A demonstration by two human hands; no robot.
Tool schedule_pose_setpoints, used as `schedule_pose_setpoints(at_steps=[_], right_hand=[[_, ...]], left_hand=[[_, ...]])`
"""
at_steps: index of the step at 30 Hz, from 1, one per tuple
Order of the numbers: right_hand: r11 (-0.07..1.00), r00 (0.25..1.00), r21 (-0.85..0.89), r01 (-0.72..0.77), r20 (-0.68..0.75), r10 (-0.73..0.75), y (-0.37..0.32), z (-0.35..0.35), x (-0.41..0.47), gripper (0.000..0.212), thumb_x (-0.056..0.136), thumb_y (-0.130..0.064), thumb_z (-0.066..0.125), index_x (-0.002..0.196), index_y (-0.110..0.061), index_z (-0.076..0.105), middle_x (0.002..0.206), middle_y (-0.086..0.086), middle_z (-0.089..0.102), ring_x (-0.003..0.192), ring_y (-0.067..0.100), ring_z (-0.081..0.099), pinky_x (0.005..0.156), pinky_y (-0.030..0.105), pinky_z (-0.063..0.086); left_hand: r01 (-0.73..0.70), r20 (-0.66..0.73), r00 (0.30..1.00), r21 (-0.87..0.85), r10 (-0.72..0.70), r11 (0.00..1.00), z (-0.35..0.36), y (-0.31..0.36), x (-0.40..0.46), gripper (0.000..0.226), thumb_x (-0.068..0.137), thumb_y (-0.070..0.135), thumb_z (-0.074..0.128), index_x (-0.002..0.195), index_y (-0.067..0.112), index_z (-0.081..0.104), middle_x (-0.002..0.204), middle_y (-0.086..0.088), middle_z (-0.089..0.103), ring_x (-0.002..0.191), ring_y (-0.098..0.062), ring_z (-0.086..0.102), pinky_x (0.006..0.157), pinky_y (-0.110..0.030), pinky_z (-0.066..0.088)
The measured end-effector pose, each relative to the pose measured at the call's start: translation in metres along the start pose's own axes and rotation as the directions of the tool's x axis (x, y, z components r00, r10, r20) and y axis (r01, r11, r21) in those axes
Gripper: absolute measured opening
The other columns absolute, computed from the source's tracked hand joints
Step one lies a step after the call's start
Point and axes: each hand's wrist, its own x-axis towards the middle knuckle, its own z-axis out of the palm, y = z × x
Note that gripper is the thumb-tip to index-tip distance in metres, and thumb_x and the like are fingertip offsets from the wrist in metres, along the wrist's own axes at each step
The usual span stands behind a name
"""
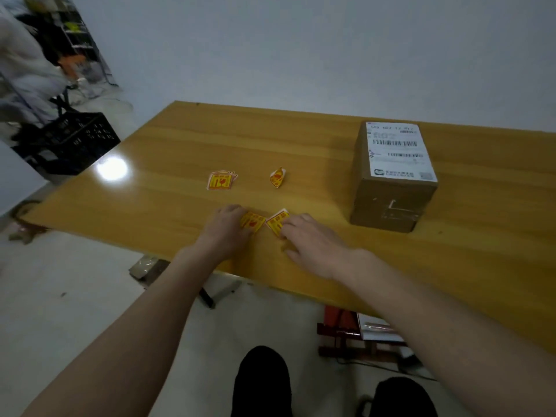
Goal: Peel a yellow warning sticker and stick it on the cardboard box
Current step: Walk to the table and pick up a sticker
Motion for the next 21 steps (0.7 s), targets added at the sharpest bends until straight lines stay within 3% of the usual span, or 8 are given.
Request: schedule_pose_setpoints(at_steps=[3,8,13,17,19,21], right_hand=[[0.999,0.999,-0.007,-0.039,0.026,0.039,-0.012,0.000,-0.011,0.035,0.091,-0.027,0.052,0.123,-0.011,0.052,0.137,0.006,0.045,0.131,0.025,0.034,0.103,0.032,0.032],[0.995,0.994,-0.008,-0.100,0.034,0.100,-0.025,-0.003,-0.025,0.033,0.091,-0.026,0.052,0.120,-0.011,0.052,0.134,0.006,0.049,0.128,0.025,0.037,0.105,0.036,0.036],[0.988,0.988,0.050,-0.148,0.042,0.146,-0.042,0.006,-0.037,0.032,0.092,-0.011,0.045,0.124,-0.012,0.048,0.136,0.006,0.049,0.129,0.024,0.038,0.098,0.037,0.041],[0.992,0.993,0.062,-0.107,0.058,0.104,-0.052,0.021,-0.043,0.043,0.088,-0.002,0.044,0.130,-0.011,0.046,0.141,0.007,0.047,0.134,0.026,0.037,0.107,0.039,0.037],[0.996,0.993,0.011,-0.084,0.080,0.083,-0.053,0.027,-0.049,0.049,0.089,-0.002,0.042,0.138,-0.008,0.042,0.151,0.009,0.037,0.141,0.025,0.029,0.116,0.034,0.026],[0.998,0.992,-0.017,-0.067,0.103,0.068,-0.050,0.031,-0.056,0.056,0.090,-0.001,0.040,0.145,-0.006,0.031,0.159,0.009,0.022,0.147,0.022,0.018,0.120,0.030,0.015]], left_hand=[[-0.011,0.015,1.000,0.128,0.009,0.992,0.003,-0.003,-0.020,0.049,0.092,0.037,0.048,0.138,0.023,0.042,0.155,-0.006,0.027,0.142,-0.032,0.019,0.116,-0.043,0.021],[-0.045,-0.003,0.999,0.247,0.047,0.968,0.008,-0.004,-0.059,0.047,0.095,0.042,0.038,0.138,0.024,0.040,0.159,-0.006,0.015,0.146,-0.033,0.006,0.115,-0.048,0.014],[-0.127,-0.007,0.992,0.133,0.129,0.983,0.022,0.001,-0.095,0.042,0.095,0.030,0.041,0.136,0.026,0.043,0.156,-0.015,0.019,0.144,-0.037,0.009,0.117,-0.046,0.016],[-0.218,-0.031,0.975,0.081,0.221,0.973,0.034,0.005,-0.116,0.044,0.094,0.017,0.043,0.136,0.027,0.044,0.155,-0.018,0.020,0.143,-0.038,0.009,0.117,-0.042,0.012],[-0.160,-0.144,0.978,-0.043,0.153,0.986,0.036,0.005,-0.124,0.043,0.090,0.016,0.050,0.133,0.021,0.048,0.149,-0.016,0.032,0.138,-0.035,0.022,0.113,-0.040,0.020],[0.016,-0.226,0.971,-0.274,-0.081,0.961,0.037,0.006,-0.127,0.039,0.088,0.015,0.055,0.127,0.015,0.052,0.135,-0.012,0.046,0.126,-0.030,0.038,0.105,-0.039,0.033]])
